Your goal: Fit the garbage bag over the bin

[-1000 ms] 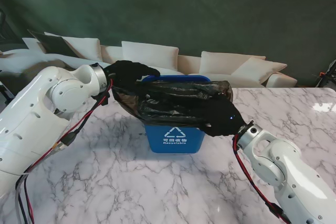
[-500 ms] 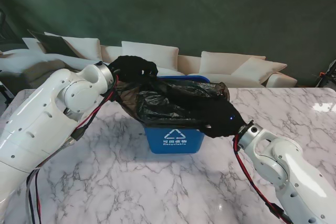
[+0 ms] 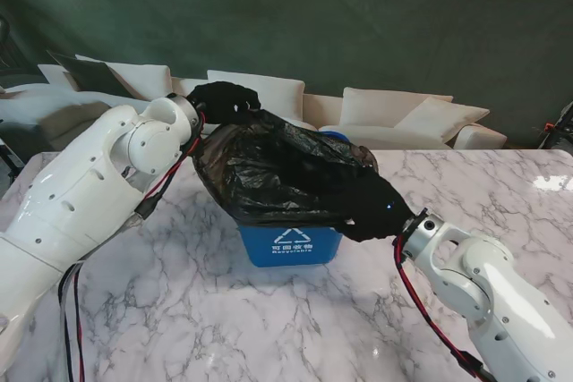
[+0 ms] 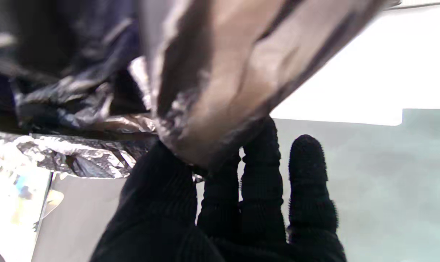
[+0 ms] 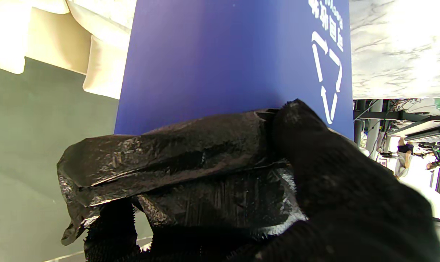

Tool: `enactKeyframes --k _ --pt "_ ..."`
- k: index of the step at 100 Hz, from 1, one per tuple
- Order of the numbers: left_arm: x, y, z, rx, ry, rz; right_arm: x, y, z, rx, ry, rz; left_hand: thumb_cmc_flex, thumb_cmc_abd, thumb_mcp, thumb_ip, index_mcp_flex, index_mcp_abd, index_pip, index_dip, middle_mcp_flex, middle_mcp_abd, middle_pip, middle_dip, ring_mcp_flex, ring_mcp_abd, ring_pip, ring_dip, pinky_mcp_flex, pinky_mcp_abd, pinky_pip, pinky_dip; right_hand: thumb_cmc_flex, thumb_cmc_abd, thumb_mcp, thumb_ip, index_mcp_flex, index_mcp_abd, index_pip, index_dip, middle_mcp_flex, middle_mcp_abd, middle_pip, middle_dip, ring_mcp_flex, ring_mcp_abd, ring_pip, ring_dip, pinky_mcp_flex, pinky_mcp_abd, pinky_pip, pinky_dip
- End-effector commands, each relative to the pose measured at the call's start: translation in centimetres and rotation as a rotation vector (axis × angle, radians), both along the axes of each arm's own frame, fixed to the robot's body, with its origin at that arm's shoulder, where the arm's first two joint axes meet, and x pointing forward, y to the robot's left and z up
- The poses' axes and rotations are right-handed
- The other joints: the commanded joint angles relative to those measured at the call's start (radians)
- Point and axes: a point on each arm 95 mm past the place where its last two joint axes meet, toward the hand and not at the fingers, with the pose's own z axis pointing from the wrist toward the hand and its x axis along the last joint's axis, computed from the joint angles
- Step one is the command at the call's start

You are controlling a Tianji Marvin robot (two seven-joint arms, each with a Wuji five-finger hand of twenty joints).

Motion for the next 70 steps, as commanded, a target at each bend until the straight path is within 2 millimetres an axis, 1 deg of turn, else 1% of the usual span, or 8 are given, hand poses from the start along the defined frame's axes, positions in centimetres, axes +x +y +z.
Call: enactKeyframes --k 1,21,54,58,60,61,63,70 --pt "0.6 -0.3 -0.4 -0.009 0.031 0.031 -0.3 0.4 -0.4 -0.008 0.015 0.018 0.051 -0.002 0.023 0.025 0.015 -0.005 0.017 -0.01 0.029 0.019 0.019 -0.002 0.023 0.008 0.027 -0.005 0.003 -0.004 0.045 0.015 0.071 -0.002 0.082 0.018 0.054 -0.138 0.005 0.026 0.018 -0.012 0.012 0.014 0.059 0.032 0.05 0.02 -0.011 -0.056 -0.026 0.0" --pt "1.7 -0.5 -3.4 0.009 0.13 0.091 -0.4 0.8 -0.4 -0.018 0.006 0.033 0.053 -0.004 0.022 0.024 0.019 -0.004 0.018 -0.014 0.031 0.017 0.015 -0.002 0.019 0.011 0.028 -0.007 -0.001 -0.001 0.046 0.013 0.068 -0.002 0.083 0.019 0.058 -0.138 0.003 0.026 0.02 -0.011 0.012 0.013 0.063 0.032 0.053 0.022 -0.011 -0.052 -0.028 0.001" --pt "1.7 -0.7 -7.1 0.073 0.236 0.065 -0.3 0.4 -0.5 -0.026 -0.005 0.014 0.05 0.04 0.016 0.015 0.02 0.018 -0.029 -0.058 0.006 0.02 0.006 -0.037 0.004 0.018 -0.008 -0.034 -0.019 0.001 0.028 0.001 0.071 -0.001 0.082 0.02 0.058 -0.138 0.002 0.028 0.021 -0.008 0.011 0.011 0.062 0.034 0.054 0.024 -0.013 -0.049 -0.032 0.001" --pt "1.6 -0.7 -7.3 0.078 0.249 0.063 -0.3 0.4 -0.5 -0.027 -0.006 0.013 0.021 0.06 -0.005 0.01 0.003 0.035 -0.112 -0.112 -0.06 0.028 0.024 -0.124 -0.029 0.027 -0.07 -0.075 -0.045 0.005 -0.005 -0.013 0.071 0.0 0.083 0.02 0.057 -0.137 0.001 0.027 0.021 -0.007 0.011 0.011 0.062 0.035 0.054 0.024 -0.013 -0.049 -0.032 0.001" --pt "1.6 -0.6 -7.4 0.082 0.256 0.063 -0.3 0.4 -0.5 -0.027 -0.006 0.012 -0.008 0.06 -0.014 0.005 -0.007 0.042 -0.167 -0.139 -0.108 0.035 0.038 -0.233 -0.051 0.032 -0.113 -0.107 -0.062 0.007 -0.029 -0.021 0.072 0.0 0.083 0.02 0.057 -0.137 0.001 0.027 0.022 -0.007 0.012 0.012 0.061 0.036 0.054 0.024 -0.013 -0.049 -0.032 0.001" --pt "1.6 -0.6 -7.4 0.085 0.26 0.062 -0.3 0.4 -0.5 -0.027 -0.006 0.011 -0.036 0.061 -0.02 0.0 -0.014 0.047 -0.214 -0.16 -0.141 0.044 0.024 -0.338 -0.07 0.039 -0.148 -0.135 -0.078 0.011 -0.051 -0.029 0.072 0.0 0.082 0.02 0.057 -0.137 0.001 0.027 0.022 -0.007 0.012 0.012 0.061 0.036 0.054 0.024 -0.013 -0.049 -0.032 0.001" --pt "1.6 -0.5 -7.4 0.091 0.272 0.061 -0.3 0.4 -0.5 -0.027 -0.007 0.01 -0.09 0.077 -0.032 -0.004 -0.028 0.058 -0.29 -0.203 -0.194 0.058 -0.029 -0.449 -0.105 0.05 -0.212 -0.179 -0.106 0.017 -0.088 -0.044 0.072 0.0 0.082 0.02 0.058 -0.136 0.001 0.027 0.022 -0.007 0.012 0.011 0.061 0.036 0.054 0.024 -0.013 -0.049 -0.032 0.001" --pt "1.5 -0.2 -7.5 0.107 0.294 0.056 -0.3 0.3 -0.5 -0.027 -0.008 0.007 -0.265 0.108 -0.059 -0.032 -0.13 0.115 -0.528 -0.381 -0.392 0.114 -0.209 -0.663 -0.236 0.096 -0.39 -0.338 -0.192 0.019 -0.213 -0.09 0.072 0.0 0.082 0.02 0.058 -0.136 0.0 0.027 0.022 -0.007 0.012 0.011 0.062 0.036 0.055 0.025 -0.013 -0.048 -0.032 0.001"
